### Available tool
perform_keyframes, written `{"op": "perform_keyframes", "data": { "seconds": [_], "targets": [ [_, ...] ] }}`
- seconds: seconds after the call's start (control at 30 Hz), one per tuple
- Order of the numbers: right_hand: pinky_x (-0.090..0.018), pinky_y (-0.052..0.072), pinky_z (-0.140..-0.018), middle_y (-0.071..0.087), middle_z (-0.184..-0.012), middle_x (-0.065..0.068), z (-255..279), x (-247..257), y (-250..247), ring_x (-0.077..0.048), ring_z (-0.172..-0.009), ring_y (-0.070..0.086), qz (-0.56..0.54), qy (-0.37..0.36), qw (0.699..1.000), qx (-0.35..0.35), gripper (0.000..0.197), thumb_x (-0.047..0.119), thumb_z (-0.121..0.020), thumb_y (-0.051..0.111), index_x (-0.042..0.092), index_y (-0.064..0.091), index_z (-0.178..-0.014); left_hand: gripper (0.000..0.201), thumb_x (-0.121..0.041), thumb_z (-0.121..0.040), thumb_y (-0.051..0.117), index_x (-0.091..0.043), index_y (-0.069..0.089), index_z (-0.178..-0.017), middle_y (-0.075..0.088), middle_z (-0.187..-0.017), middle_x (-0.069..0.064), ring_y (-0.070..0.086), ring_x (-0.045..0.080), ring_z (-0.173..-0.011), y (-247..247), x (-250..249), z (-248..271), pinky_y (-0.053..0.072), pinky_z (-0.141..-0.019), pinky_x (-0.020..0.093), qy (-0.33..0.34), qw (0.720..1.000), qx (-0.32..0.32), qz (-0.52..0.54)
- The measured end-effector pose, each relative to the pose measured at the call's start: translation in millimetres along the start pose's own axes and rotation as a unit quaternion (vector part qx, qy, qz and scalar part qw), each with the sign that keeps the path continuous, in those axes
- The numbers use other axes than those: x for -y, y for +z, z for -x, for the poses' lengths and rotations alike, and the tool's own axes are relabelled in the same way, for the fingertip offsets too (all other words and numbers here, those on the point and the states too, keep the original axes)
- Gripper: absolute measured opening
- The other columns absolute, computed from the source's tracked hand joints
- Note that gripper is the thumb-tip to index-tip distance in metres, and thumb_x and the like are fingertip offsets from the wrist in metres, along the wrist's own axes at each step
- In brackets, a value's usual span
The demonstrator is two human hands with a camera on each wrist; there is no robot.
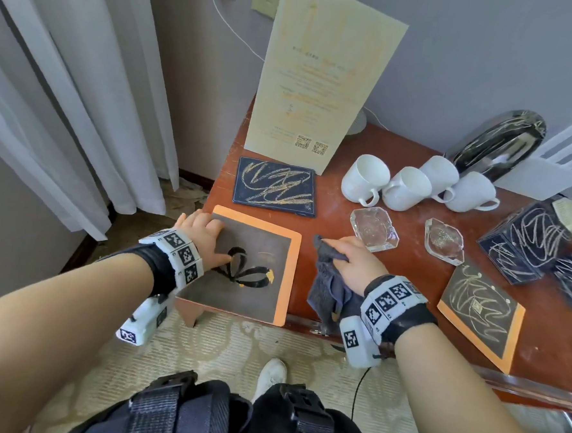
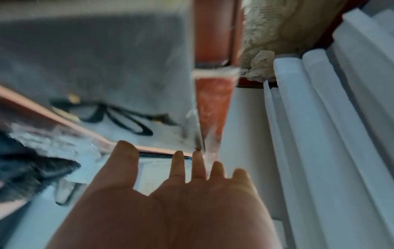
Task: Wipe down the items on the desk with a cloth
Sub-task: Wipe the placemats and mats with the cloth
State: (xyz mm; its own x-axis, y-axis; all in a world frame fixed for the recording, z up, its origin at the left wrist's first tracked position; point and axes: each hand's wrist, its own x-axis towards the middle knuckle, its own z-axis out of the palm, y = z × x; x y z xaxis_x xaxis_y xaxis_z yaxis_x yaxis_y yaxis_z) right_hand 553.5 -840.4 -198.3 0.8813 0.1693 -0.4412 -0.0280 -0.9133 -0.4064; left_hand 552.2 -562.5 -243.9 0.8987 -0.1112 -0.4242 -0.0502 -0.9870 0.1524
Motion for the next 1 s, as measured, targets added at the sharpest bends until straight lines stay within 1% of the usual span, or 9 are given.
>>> {"op": "perform_keyframes", "data": {
  "seconds": [0.17,0.23,0.33,0.5,0.6,0.7,0.77,0.87,1.0],
  "targets": [
    [-0.025,0.018,-0.11,0.033,-0.147,-0.005,-27.0,-9.8,-13.6,-0.019,-0.135,0.031,-0.11,-0.021,0.994,-0.004,0.044,0.006,-0.095,0.041,0.021,0.047,-0.136,0.067,-0.043,-0.082,0.063,-0.018,0.035,-0.137,0.045,-0.134,0.011,0.046,0.031,-0.121,-28.0,-21.1,-42.1,0.039,-0.102,0.04,-0.132,0.958,-0.046,0.249],
    [-0.022,0.03,-0.102,0.043,-0.141,-0.005,-40.6,-7.8,-20.7,-0.016,-0.125,0.042,-0.18,-0.023,0.983,0.005,0.042,0.005,-0.095,0.041,0.02,0.049,-0.134,0.067,-0.035,-0.085,0.064,-0.012,0.032,-0.139,0.048,-0.134,0.011,0.049,0.03,-0.12,-38.8,-30.3,-56.1,0.041,-0.099,0.036,-0.161,0.932,-0.043,0.322],
    [-0.018,0.035,-0.081,0.058,-0.123,-0.005,-62.1,-1.7,-27.3,-0.015,-0.104,0.051,-0.242,-0.02,0.97,0.021,0.039,0.006,-0.094,0.042,0.018,0.052,-0.129,0.067,-0.033,-0.087,0.061,-0.01,0.028,-0.141,0.047,-0.136,0.011,0.048,0.029,-0.121,-46.0,-40.2,-72.0,0.038,-0.096,0.033,-0.19,0.916,-0.048,0.351],
    [-0.022,0.034,-0.086,0.057,-0.119,-0.001,-93.3,-1.3,-26.1,-0.018,-0.108,0.051,-0.249,-0.025,0.966,0.056,0.039,0.007,-0.093,0.043,0.019,0.053,-0.129,0.068,-0.029,-0.086,0.064,-0.009,0.03,-0.141,0.046,-0.138,0.012,0.047,0.028,-0.124,-41.2,-47.0,-94.5,0.038,-0.104,0.035,-0.192,0.892,-0.077,0.401],
    [-0.022,0.035,-0.088,0.057,-0.116,0.001,-98.2,-8.9,-27.6,-0.016,-0.107,0.051,-0.26,-0.019,0.964,0.054,0.039,0.007,-0.093,0.043,0.019,0.053,-0.129,0.059,-0.028,-0.088,0.061,-0.008,0.036,-0.138,0.051,-0.134,0.012,0.049,0.029,-0.121,-48.6,-50.1,-97.7,0.04,-0.099,0.032,-0.223,0.892,-0.097,0.382],
    [-0.027,0.039,-0.095,0.059,-0.118,-0.001,-96.1,-17.8,-30.9,-0.019,-0.111,0.053,-0.301,-0.015,0.953,0.044,0.037,0.005,-0.092,0.044,0.019,0.055,-0.125,0.039,-0.021,-0.092,0.054,-0.008,0.05,-0.128,0.058,-0.123,0.015,0.054,0.031,-0.112,-59.8,-53.8,-95.5,0.038,-0.082,0.027,-0.2,0.929,-0.085,0.299],
    [-0.025,0.039,-0.091,0.06,-0.113,0.001,-88.5,-18.8,-33.8,-0.017,-0.107,0.054,-0.341,-0.023,0.939,0.032,0.033,0.004,-0.092,0.045,0.023,0.057,-0.116,0.037,-0.02,-0.092,0.054,-0.009,0.052,-0.127,0.059,-0.124,0.012,0.054,0.028,-0.112,-65.3,-58.9,-92.8,0.039,-0.085,0.027,-0.168,0.939,-0.076,0.291],
    [-0.019,0.035,-0.09,0.055,-0.113,0.007,-72.3,-19.5,-35.4,-0.009,-0.107,0.05,-0.31,-0.055,0.949,0.016,0.036,0.004,-0.094,0.044,0.024,0.055,-0.121,0.035,-0.015,-0.091,0.056,-0.007,0.054,-0.125,0.059,-0.123,0.007,0.057,0.026,-0.112,-67.6,-70.2,-88.9,0.043,-0.095,0.028,-0.109,0.929,-0.043,0.351],
    [-0.016,0.026,-0.1,0.043,-0.125,0.011,-44.7,-37.7,-39.1,-0.003,-0.118,0.039,-0.182,-0.082,0.979,-0.035,0.041,0.006,-0.094,0.044,0.021,0.05,-0.131,0.03,-0.007,-0.09,0.056,-0.003,0.054,-0.119,0.061,-0.116,0.01,0.059,0.03,-0.107,-63.3,-77.4,-77.4,0.051,-0.091,0.043,-0.057,0.911,0.017,0.409]
  ]
}}
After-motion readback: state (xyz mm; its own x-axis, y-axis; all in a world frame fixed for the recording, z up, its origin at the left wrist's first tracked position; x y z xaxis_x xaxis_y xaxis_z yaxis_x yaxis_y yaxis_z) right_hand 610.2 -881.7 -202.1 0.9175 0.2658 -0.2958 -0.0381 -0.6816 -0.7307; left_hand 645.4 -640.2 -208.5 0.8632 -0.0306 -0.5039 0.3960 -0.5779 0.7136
